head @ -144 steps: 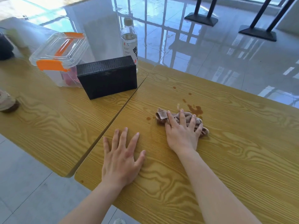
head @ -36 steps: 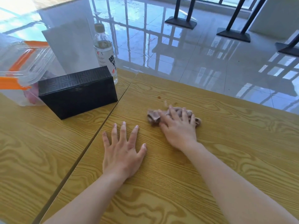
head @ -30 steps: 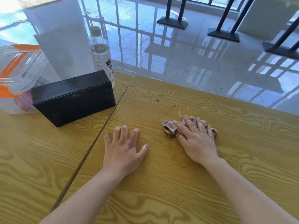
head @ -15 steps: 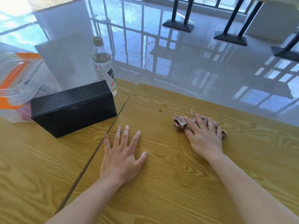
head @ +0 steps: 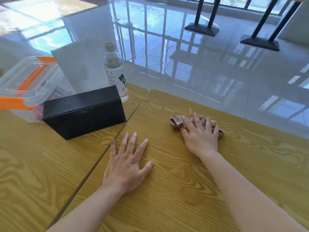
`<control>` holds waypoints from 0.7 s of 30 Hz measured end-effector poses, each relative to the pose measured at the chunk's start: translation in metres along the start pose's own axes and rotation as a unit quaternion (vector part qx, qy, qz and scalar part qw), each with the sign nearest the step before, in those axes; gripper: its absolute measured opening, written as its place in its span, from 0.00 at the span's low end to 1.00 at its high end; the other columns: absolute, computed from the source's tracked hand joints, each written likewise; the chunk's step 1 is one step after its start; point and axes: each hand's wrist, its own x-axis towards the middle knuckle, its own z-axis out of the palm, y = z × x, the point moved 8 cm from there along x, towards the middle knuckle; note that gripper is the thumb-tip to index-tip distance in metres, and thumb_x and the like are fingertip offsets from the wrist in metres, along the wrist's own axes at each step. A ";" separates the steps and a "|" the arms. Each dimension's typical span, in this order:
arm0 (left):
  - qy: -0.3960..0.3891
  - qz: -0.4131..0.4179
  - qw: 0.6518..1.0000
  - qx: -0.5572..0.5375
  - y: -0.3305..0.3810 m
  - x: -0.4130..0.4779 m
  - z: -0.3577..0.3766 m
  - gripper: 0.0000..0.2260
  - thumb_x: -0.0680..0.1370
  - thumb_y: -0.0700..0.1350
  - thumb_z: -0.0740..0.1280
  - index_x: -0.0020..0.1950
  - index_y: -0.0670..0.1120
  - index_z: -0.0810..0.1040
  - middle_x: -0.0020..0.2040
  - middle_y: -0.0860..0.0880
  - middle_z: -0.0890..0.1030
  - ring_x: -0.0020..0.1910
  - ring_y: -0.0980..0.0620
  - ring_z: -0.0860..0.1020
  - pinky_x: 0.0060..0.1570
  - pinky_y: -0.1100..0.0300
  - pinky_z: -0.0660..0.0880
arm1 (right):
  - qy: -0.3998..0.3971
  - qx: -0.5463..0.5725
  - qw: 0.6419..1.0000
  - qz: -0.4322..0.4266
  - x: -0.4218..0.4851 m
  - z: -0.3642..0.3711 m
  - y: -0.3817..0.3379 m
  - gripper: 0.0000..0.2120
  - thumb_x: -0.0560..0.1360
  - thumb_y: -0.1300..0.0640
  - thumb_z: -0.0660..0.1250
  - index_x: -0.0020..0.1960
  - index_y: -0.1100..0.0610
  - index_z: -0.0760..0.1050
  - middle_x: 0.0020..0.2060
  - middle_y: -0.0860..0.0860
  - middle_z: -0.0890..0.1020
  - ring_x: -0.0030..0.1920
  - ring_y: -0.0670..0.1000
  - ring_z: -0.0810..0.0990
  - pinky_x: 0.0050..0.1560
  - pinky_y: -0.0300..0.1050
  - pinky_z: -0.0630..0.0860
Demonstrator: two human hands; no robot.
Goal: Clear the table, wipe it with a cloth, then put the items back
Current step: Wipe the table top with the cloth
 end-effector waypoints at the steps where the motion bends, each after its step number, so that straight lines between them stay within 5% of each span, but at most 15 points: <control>1: 0.005 0.001 1.000 -0.002 0.000 0.000 0.000 0.33 0.75 0.72 0.41 0.78 0.62 0.40 0.80 0.50 0.38 0.76 0.50 0.32 0.74 0.39 0.36 | 0.001 0.011 1.000 0.020 0.016 -0.001 -0.008 0.24 0.79 0.34 0.40 0.75 0.31 0.44 0.79 0.45 0.44 0.77 0.62 0.39 0.72 0.68 0.38; 4: 0.013 0.003 1.000 0.008 -0.001 0.002 0.001 0.33 0.76 0.72 0.41 0.78 0.62 0.42 0.80 0.50 0.40 0.77 0.49 0.34 0.74 0.38 0.37 | -0.013 0.021 1.000 0.003 0.035 0.001 -0.049 0.24 0.79 0.35 0.40 0.75 0.31 0.46 0.79 0.46 0.45 0.77 0.64 0.38 0.71 0.70 0.37; 9: 0.014 0.003 1.000 0.015 -0.001 -0.001 -0.001 0.34 0.75 0.72 0.40 0.79 0.60 0.44 0.81 0.49 0.41 0.77 0.49 0.34 0.74 0.39 0.38 | 0.009 -0.024 0.984 -0.175 -0.027 0.009 -0.075 0.23 0.79 0.33 0.39 0.74 0.29 0.41 0.79 0.42 0.44 0.78 0.58 0.38 0.73 0.66 0.36; 16: 0.008 0.003 1.000 0.009 0.001 0.000 0.000 0.33 0.76 0.71 0.41 0.78 0.61 0.39 0.80 0.49 0.38 0.77 0.48 0.32 0.73 0.38 0.35 | -0.016 -0.007 0.999 0.039 0.040 -0.003 -0.006 0.23 0.79 0.34 0.41 0.74 0.28 0.45 0.79 0.43 0.44 0.77 0.61 0.39 0.72 0.69 0.37; 21: 0.014 0.005 1.000 0.010 0.000 -0.001 0.000 0.33 0.76 0.71 0.41 0.78 0.61 0.40 0.81 0.49 0.40 0.77 0.48 0.33 0.74 0.38 0.37 | -0.016 0.003 0.998 -0.064 0.043 0.002 -0.093 0.23 0.79 0.35 0.41 0.74 0.29 0.44 0.79 0.45 0.44 0.77 0.63 0.38 0.71 0.70 0.35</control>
